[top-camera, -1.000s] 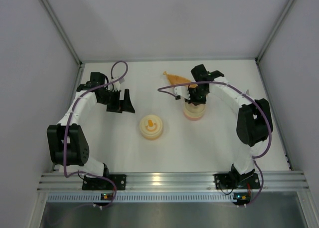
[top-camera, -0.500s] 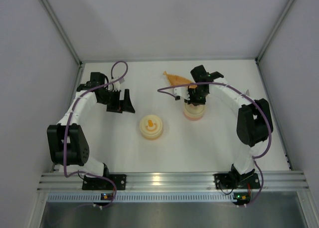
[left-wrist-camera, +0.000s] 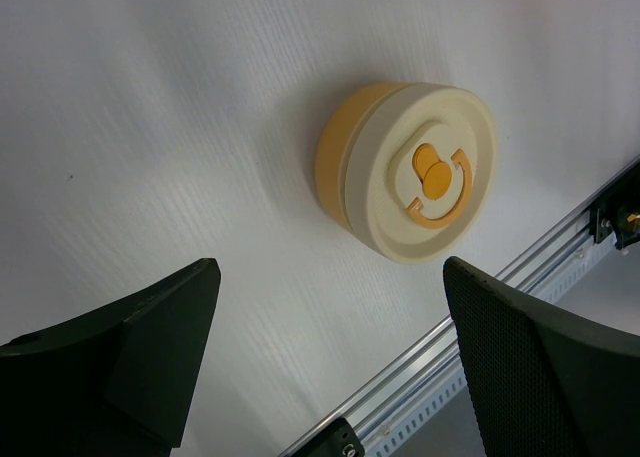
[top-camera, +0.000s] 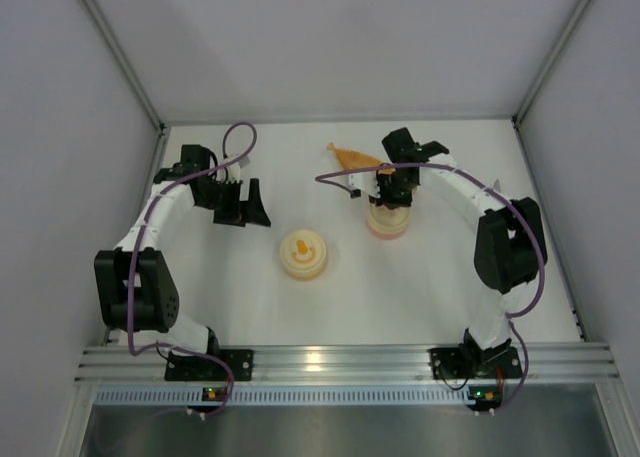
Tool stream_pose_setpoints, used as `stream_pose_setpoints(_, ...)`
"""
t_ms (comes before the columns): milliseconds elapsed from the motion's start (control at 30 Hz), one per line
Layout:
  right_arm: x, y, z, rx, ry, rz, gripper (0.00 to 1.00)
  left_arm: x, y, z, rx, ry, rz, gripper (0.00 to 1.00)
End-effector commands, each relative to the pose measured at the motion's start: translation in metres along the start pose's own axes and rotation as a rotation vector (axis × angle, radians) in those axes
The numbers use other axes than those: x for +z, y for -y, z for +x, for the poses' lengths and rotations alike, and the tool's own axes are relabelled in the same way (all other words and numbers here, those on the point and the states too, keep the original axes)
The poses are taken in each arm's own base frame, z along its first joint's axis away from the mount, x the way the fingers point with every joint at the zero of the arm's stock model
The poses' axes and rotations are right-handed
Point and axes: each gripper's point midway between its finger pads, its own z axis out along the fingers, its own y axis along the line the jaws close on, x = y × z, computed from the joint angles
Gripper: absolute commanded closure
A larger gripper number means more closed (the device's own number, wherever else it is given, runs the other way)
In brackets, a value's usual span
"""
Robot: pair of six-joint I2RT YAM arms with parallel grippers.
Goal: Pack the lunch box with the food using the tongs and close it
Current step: Close the box lid on the packing box, then move the packing box to the center of the board.
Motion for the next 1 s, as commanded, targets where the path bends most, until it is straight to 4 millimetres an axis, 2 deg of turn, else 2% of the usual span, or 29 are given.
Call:
stream_pose_setpoints(0, 0.003, 0.005, -0.012, -0.035, 0.035, 0.003, 1.00, -0.005, 0.004, -0.010, 0.036, 0.030, 0.023, 0.02)
stream_pose_setpoints(367, 0.018, 0.002, -0.009, -0.024, 0.021, -0.052, 1.00, -0.002, 0.003, -0.009, 0.030, 0.022, 0.028, 0.02)
stream_pose_setpoints(567, 0.025, -0.008, -0.006, -0.014, 0.011, -0.123, 1.00, -0.002, 0.003, -0.008, 0.033, 0.020, 0.028, 0.02)
stream_pose_setpoints(667, 0.028, -0.012, -0.003, 0.000, -0.002, -0.114, 1.00, -0.004, 0.003, -0.009, 0.037, 0.025, 0.022, 0.02)
stream_pose_setpoints(700, 0.024, -0.006, -0.006, 0.006, 0.008, -0.071, 1.00, -0.004, 0.004, -0.010, 0.038, 0.026, 0.022, 0.02)
stream_pose_setpoints(733, 0.028, -0.014, -0.002, 0.011, -0.003, -0.078, 1.00, -0.005, 0.004, -0.010, 0.040, 0.028, 0.021, 0.02)
stream_pose_setpoints(800, 0.025, -0.015, -0.002, 0.013, -0.002, -0.046, 1.00, -0.006, 0.004, -0.010, 0.043, 0.032, 0.019, 0.02)
stream_pose_setpoints(833, 0.028, -0.025, 0.003, 0.023, -0.014, -0.063, 1.00, -0.007, 0.005, -0.010, 0.043, 0.030, 0.020, 0.02)
stream_pose_setpoints(900, 0.023, -0.032, 0.003, 0.032, -0.012, -0.059, 1.00, -0.008, 0.007, -0.012, 0.048, 0.035, 0.024, 0.02)
stream_pose_setpoints(933, 0.026, -0.044, 0.005, 0.034, -0.016, -0.080, 1.00, -0.010, 0.007, -0.012, 0.048, 0.036, 0.022, 0.02)
stream_pose_setpoints(967, 0.021, -0.048, 0.002, 0.032, -0.001, -0.074, 1.00, -0.010, 0.007, -0.012, 0.048, 0.036, 0.022, 0.02)
